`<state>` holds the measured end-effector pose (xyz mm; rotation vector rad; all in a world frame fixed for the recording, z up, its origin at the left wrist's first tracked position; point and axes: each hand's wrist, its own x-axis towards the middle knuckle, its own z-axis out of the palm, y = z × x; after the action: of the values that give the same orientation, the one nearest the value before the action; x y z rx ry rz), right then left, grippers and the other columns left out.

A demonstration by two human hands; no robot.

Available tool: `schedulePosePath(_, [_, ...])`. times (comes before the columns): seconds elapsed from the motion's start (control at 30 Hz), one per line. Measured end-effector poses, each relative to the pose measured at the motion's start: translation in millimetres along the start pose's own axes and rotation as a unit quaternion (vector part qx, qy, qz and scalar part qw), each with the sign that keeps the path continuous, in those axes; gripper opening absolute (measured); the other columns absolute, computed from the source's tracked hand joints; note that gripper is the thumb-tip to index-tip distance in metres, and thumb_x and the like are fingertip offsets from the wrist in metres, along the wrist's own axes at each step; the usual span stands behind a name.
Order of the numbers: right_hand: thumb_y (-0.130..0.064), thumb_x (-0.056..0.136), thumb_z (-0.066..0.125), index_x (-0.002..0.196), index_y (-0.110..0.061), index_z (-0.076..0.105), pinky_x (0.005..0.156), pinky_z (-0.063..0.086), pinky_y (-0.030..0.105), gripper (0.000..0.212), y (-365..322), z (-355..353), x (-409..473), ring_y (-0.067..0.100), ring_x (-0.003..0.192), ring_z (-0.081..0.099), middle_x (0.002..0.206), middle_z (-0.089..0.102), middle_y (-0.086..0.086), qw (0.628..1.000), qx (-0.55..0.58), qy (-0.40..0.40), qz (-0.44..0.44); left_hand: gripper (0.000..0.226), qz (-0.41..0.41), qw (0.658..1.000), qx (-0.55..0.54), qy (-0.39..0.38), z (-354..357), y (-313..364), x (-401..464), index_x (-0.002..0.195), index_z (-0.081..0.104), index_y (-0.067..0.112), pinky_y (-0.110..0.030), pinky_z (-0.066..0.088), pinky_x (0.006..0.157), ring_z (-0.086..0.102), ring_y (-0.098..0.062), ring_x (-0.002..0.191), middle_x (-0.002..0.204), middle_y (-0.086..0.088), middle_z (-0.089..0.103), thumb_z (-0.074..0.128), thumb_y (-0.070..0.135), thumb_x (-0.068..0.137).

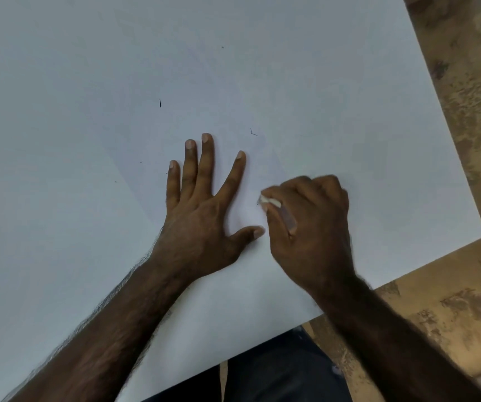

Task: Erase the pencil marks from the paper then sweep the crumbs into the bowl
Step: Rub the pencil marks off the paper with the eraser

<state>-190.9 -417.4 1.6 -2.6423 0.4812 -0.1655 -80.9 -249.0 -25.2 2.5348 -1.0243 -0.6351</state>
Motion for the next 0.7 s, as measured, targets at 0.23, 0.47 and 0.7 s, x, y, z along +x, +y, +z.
schedulePosePath(0.23, [-0.023, 0.097, 0.076, 0.109, -0.015, 0.078, 0.084, 0.050, 0.052, 0.015, 6.4, 6.0, 12.8, 0.033, 0.098, 0.066, 0.104, 0.077, 0.002, 0.999, -0.027, 0.008, 0.018, 0.112, 0.000, 1.000, 0.015, -0.017, -3.1, 1.1, 0.5, 0.173, -0.009, 0.034, -0.049, -0.024, 0.129, -0.037, -0.033, 0.160, 0.175, -0.013, -0.034, 0.042, 0.089, 0.089])
schedulePosePath(0.47, [-0.026, 0.094, 0.075, 0.107, -0.016, 0.077, 0.084, 0.048, 0.045, 0.017, -14.2, 5.9, -17.4, 0.027, 0.097, 0.061, 0.099, 0.076, 0.001, 1.000, -0.005, -0.031, 0.000, 0.114, -0.002, 1.000, 0.011, -0.012, -2.3, 3.1, 0.0, 0.173, -0.008, 0.033, -0.055, -0.018, 0.131, -0.036, -0.033, 0.161, 0.176, -0.014, -0.032, 0.039, 0.089, 0.086])
schedulePosePath(0.7, [-0.027, 0.097, 0.073, 0.106, -0.016, 0.078, 0.086, 0.045, 0.043, 0.015, -0.9, 3.0, -7.2, 0.027, 0.096, 0.064, 0.098, 0.077, 0.000, 0.999, -0.019, -0.003, 0.042, 0.119, -0.003, 1.000, 0.016, -0.003, 0.1, 2.6, 0.0, 0.173, -0.006, 0.034, -0.052, -0.020, 0.131, -0.034, -0.034, 0.162, 0.177, -0.014, -0.030, 0.048, 0.092, 0.085])
